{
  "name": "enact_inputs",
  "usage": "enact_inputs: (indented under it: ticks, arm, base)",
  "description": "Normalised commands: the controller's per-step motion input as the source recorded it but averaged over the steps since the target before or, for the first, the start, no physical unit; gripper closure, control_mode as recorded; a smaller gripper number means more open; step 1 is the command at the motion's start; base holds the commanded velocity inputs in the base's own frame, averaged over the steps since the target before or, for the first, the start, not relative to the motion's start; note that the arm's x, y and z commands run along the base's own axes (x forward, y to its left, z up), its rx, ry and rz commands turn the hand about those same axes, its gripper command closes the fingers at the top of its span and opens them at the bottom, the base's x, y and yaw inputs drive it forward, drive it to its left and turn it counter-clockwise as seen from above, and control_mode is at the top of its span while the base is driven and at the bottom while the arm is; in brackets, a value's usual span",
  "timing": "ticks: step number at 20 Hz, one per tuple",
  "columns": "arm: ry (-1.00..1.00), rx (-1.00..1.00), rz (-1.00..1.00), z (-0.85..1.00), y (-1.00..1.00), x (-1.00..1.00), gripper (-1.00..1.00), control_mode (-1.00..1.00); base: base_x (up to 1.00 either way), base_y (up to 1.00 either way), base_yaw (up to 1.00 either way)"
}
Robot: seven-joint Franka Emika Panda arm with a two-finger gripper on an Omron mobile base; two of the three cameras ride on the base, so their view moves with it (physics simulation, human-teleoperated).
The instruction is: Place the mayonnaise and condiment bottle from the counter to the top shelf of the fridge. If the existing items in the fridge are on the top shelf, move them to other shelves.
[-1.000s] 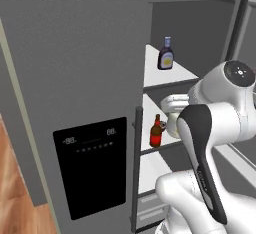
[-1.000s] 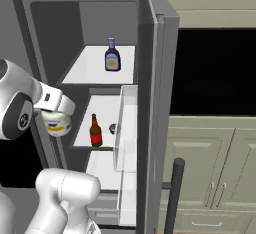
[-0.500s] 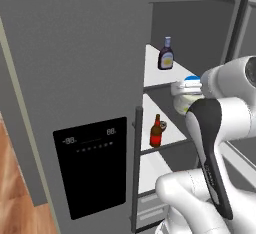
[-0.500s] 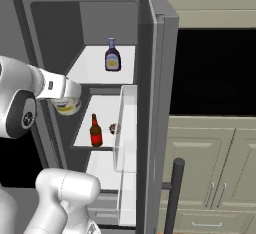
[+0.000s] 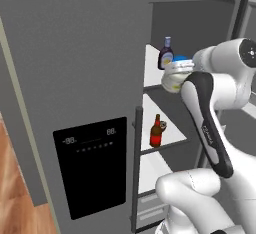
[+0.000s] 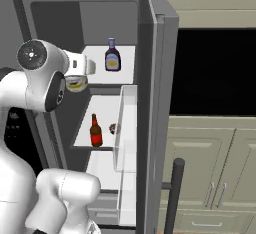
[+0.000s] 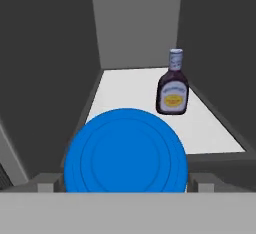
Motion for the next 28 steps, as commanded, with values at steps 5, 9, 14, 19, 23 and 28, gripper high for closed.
enact_inputs:
  ticks: [5,9,14,19,23,28]
  arm:
    - [0.00,-0.03,0.20,0.00,0.06,0.26,1.00,-1.00]
    - [0.00,-0.10,0.00,0.00,0.00,0.63,1.00,-1.00]
    - [0.00,-0.02,-0.01,-0.01,0.00,0.81,1.00,-1.00]
    - [0.01,0.00,0.00,-0.13,0.02,0.69,1.00,-1.00]
    - [0.06,0.00,0.00,-0.18,0.12,0.52,1.00,-1.00]
    - [0.14,0.00,0.00,-0.21,0.18,0.28,1.00,-1.00]
  base:
    - [0.00,0.00,0.00]
    - [0.00,0.00,0.00]
    - [0.00,0.00,0.00]
    - [0.00,0.00,0.00]
    - [0.00,0.00,0.00]
    - [0.00,0.00,0.00]
